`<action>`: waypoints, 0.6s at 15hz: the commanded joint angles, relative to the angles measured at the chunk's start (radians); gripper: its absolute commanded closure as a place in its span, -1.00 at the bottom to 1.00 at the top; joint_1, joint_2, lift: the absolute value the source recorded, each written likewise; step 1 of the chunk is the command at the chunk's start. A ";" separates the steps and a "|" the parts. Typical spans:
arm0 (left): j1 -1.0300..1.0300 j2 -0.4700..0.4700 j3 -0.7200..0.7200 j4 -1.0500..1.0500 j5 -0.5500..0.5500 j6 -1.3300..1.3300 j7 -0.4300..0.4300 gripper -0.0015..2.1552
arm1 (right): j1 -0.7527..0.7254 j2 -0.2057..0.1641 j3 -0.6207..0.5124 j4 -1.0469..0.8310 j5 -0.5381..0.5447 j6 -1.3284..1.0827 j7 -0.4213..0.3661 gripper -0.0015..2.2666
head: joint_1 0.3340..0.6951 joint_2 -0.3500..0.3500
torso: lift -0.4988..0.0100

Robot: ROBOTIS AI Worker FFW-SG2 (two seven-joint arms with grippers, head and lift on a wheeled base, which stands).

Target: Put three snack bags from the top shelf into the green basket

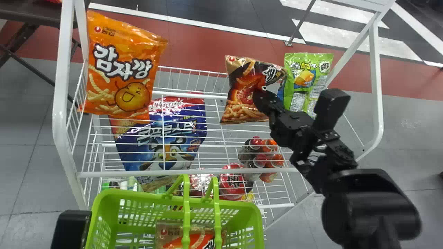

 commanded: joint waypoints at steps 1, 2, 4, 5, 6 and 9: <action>0.000 0.000 0.000 0.000 0.002 0.000 0.000 0.40 | 0.079 0.007 -0.109 -0.181 -0.104 0.196 0.044 0.98 | 1.00 -1.00 | 0.78; 0.000 0.000 0.000 0.000 0.003 0.000 0.000 0.40 | 0.097 0.007 -0.160 -0.251 -0.140 0.331 0.083 0.98 | 1.00 -1.00 | 0.78; -0.003 0.000 0.002 0.002 0.005 0.000 -0.002 0.40 | 0.148 0.012 -0.282 -0.396 -0.228 0.595 0.162 0.98 | 1.00 -1.00 | 0.78; -0.005 -0.001 0.002 0.003 0.006 -0.003 -0.002 0.40 | 0.165 0.012 -0.342 -0.446 -0.281 0.714 0.193 0.98 | 1.00 -1.00 | 0.78; -0.005 -0.001 0.002 0.003 0.006 -0.003 -0.002 0.40 | 0.176 0.012 -0.411 -0.495 -0.337 0.871 0.216 0.98 | 1.00 -1.00 | 0.78; -0.005 -0.003 0.005 0.005 0.006 -0.003 -0.002 0.40 | 0.188 0.021 -0.529 -0.586 -0.419 1.072 0.259 0.98 | 1.00 -1.00 | 0.78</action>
